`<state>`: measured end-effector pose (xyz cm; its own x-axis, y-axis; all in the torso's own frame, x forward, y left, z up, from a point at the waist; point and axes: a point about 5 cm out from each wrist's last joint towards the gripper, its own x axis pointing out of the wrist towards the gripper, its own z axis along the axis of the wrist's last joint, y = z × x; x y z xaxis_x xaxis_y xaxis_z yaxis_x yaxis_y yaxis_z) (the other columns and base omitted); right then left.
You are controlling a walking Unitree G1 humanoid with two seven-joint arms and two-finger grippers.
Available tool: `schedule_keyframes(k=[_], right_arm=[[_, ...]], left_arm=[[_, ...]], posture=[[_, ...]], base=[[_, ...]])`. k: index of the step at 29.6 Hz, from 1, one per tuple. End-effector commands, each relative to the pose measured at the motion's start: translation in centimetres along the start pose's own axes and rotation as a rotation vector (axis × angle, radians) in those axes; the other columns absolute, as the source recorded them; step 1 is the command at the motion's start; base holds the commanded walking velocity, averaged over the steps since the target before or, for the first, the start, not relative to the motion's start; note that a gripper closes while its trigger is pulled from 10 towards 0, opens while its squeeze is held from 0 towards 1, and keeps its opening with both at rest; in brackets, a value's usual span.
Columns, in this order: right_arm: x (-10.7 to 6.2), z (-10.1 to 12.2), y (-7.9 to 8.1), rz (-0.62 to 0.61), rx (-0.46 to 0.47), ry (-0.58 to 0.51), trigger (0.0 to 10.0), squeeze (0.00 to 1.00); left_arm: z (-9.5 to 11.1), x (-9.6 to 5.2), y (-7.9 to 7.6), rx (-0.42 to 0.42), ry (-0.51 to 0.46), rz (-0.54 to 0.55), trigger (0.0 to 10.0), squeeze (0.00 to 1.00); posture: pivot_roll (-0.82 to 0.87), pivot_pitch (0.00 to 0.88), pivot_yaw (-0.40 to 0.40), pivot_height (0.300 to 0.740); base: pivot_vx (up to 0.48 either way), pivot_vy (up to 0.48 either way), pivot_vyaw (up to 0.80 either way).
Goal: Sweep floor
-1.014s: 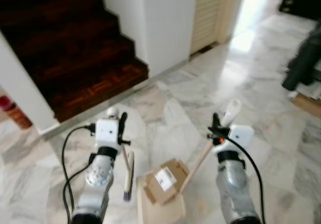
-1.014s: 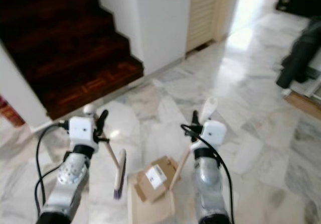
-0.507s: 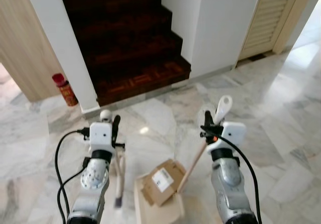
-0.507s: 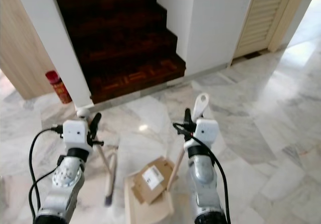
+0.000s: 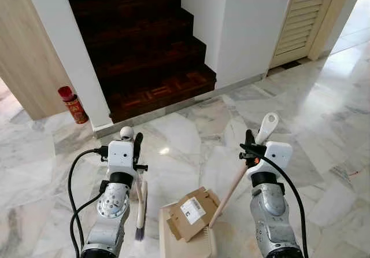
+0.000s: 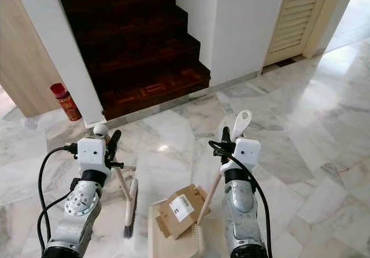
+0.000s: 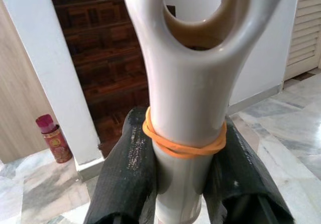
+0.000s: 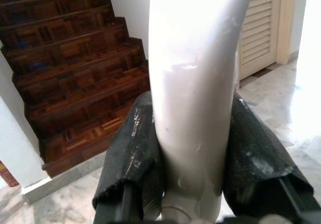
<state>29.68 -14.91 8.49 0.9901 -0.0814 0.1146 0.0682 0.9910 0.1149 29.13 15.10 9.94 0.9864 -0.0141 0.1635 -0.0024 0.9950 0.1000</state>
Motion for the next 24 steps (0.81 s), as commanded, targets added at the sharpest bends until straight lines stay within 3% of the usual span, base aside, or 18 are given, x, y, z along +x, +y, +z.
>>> schedule_keyframes(k=[1,11,24], right_arm=[[0.65,1.16,0.33,-0.005,0.026,-0.047,10.0,0.00],[0.63,1.13,0.02,-0.014,0.009,-0.041,10.0,0.00],[0.75,1.19,0.08,-0.008,0.009,-0.039,10.0,0.00]], left_arm=[[1.53,0.59,0.36,0.007,-0.069,0.011,10.0,0.00],[1.49,0.62,0.19,0.002,-0.064,0.004,10.0,0.00],[1.37,0.75,-0.03,0.000,-0.058,-0.009,10.0,0.00]], posture=[[0.01,0.000,0.042,0.740],[0.01,0.000,0.041,0.740],[0.00,0.000,0.043,0.740]], base=[[0.000,0.000,0.00],[0.000,0.000,0.00],[0.000,0.243,0.00]])
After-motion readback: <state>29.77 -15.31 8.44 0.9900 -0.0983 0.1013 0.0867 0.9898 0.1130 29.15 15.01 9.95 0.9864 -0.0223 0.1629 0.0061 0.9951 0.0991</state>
